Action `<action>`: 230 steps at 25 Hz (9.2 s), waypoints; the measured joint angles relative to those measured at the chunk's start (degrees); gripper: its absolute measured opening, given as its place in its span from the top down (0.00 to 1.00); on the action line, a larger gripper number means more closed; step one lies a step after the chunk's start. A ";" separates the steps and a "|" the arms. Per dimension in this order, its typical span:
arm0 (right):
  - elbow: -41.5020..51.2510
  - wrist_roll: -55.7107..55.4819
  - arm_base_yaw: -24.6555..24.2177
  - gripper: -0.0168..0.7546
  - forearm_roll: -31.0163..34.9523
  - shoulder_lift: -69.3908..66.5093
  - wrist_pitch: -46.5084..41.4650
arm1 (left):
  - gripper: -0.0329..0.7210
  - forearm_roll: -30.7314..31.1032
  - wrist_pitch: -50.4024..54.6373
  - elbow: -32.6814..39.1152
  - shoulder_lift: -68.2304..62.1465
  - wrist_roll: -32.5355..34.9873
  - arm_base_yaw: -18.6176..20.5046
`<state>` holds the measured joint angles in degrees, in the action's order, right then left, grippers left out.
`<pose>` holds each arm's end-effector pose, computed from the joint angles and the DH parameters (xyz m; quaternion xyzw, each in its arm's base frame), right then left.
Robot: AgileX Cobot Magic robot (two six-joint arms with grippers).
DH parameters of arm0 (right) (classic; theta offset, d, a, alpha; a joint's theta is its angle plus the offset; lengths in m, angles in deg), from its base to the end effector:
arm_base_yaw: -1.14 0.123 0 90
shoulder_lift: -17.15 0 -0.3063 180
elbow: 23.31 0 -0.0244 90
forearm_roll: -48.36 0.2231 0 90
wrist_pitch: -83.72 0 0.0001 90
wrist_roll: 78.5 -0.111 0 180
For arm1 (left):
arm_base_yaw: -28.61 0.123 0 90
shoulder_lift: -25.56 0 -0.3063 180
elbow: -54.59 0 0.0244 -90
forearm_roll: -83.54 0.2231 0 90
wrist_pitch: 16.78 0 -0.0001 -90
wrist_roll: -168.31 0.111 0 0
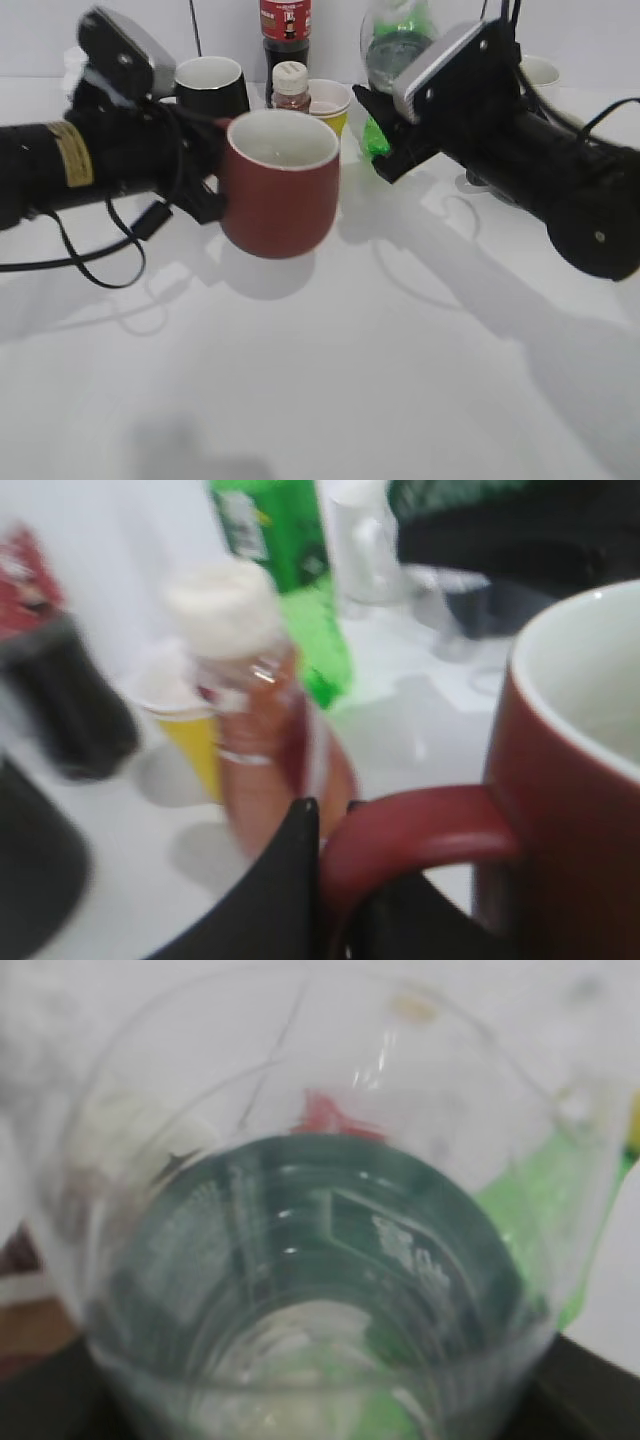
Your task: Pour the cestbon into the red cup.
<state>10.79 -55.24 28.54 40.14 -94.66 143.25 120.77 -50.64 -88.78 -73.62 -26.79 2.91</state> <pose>0.3213 0.1820 0.2426 -0.3553 0.5871 0.0420 0.7262 0.2734 -0.1731 0.2506 0.3846 0.7037 -0.1811 0.5693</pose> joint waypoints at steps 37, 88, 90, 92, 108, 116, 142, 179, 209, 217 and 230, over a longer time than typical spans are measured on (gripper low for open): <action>-2.60 -22.92 0.00 0.37 11.53 -8.14 -2.64 | 0.90 -30.05 -26.54 4.01 -20.46 19.67 14.17; -4.72 -22.37 0.00 0.37 11.85 -14.14 -7.62 | 0.64 -30.83 -35.34 21.27 -2.82 20.00 14.08; -4.72 -22.37 0.00 0.37 10.49 -14.14 -7.38 | 0.64 -30.83 -35.50 21.31 -2.26 20.00 14.08; -4.72 -22.92 0.00 0.36 9.79 -14.14 -7.38 | 0.64 -30.77 -35.50 21.31 -2.26 20.00 14.08; 0.37 -24.81 0.00 0.21 12.61 -10.48 -7.87 | 0.64 -30.71 -35.50 21.37 -2.22 19.14 14.08; 8.39 -25.71 0.00 0.21 12.61 -1.97 -13.57 | 0.64 -30.78 -33.92 21.37 3.27 12.08 11.94; 6.86 -26.05 0.00 0.21 15.52 44.19 -102.39 | 0.64 -38.06 98.01 2.60 54.12 11.34 9.52; 14.67 -28.17 0.00 0.22 8.91 85.73 -118.92 | 0.64 -36.92 95.14 10.67 76.66 15.88 9.52; 14.74 -28.09 -28.74 0.22 8.63 105.05 -119.11 | 0.64 -36.88 95.06 10.67 92.30 15.88 22.81; 14.74 -28.09 -26.03 0.22 8.22 105.05 -119.11 | 0.64 -36.88 95.11 10.77 92.30 15.88 22.81; 14.74 -28.09 -25.60 0.22 8.22 105.05 -119.11 | 0.64 -36.88 95.11 10.84 92.30 15.88 22.81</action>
<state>25.53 -83.33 2.94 48.36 10.39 24.13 83.89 44.47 -77.94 18.68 -10.91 25.73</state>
